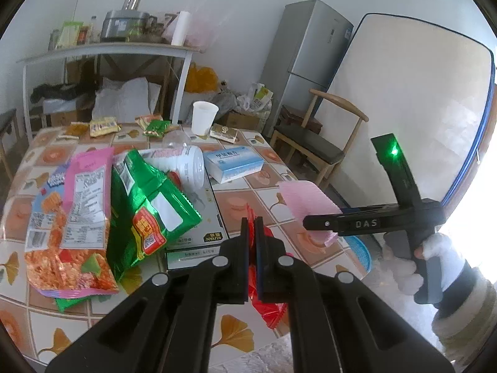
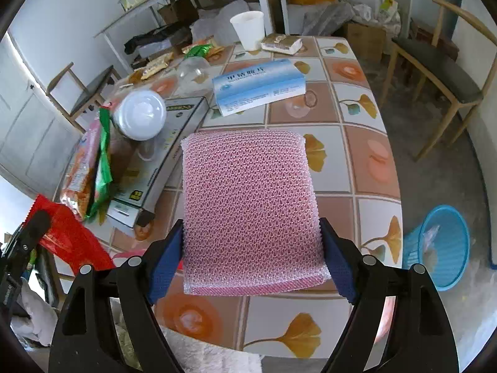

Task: Collect trash
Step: 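Lift red wrapper and pink mesh pad off the table with both grippers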

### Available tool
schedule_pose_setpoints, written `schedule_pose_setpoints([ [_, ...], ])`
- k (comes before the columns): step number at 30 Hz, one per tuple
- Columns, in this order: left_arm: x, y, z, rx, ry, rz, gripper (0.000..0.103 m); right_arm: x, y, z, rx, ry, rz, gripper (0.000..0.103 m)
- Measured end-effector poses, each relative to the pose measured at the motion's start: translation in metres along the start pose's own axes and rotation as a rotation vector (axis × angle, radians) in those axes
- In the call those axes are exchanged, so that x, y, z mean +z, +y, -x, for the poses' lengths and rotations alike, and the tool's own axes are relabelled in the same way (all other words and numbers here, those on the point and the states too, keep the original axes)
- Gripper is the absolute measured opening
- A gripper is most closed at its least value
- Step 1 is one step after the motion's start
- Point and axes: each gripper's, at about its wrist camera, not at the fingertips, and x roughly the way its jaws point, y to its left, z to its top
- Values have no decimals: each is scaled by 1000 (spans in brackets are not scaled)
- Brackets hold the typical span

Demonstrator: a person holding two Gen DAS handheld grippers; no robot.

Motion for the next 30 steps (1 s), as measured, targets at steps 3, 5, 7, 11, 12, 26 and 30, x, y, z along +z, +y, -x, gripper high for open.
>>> schedule_pose_setpoints([
  [3,0,-4,3,11,-11,-20,3,-2,2,6,12,-13,-2,78],
  [5,0,-7,5,19,-19,-31,3,-3,2,10,25,-21,-6,78],
  [7,0,-10,7,24,-25,-42,3,-4,3,13,38,-25,-11,78],
  [11,0,-15,10,33,-36,-58,3,-7,4,19,53,-38,-17,78],
  [12,0,-16,11,33,-39,-60,3,-8,4,21,57,-43,-20,78],
  [26,18,-28,10,10,-82,-95,3,-20,-9,54,90,-122,-107,78],
  [30,32,-35,2,-17,-98,-95,3,-21,-18,66,80,-151,-138,78],
])
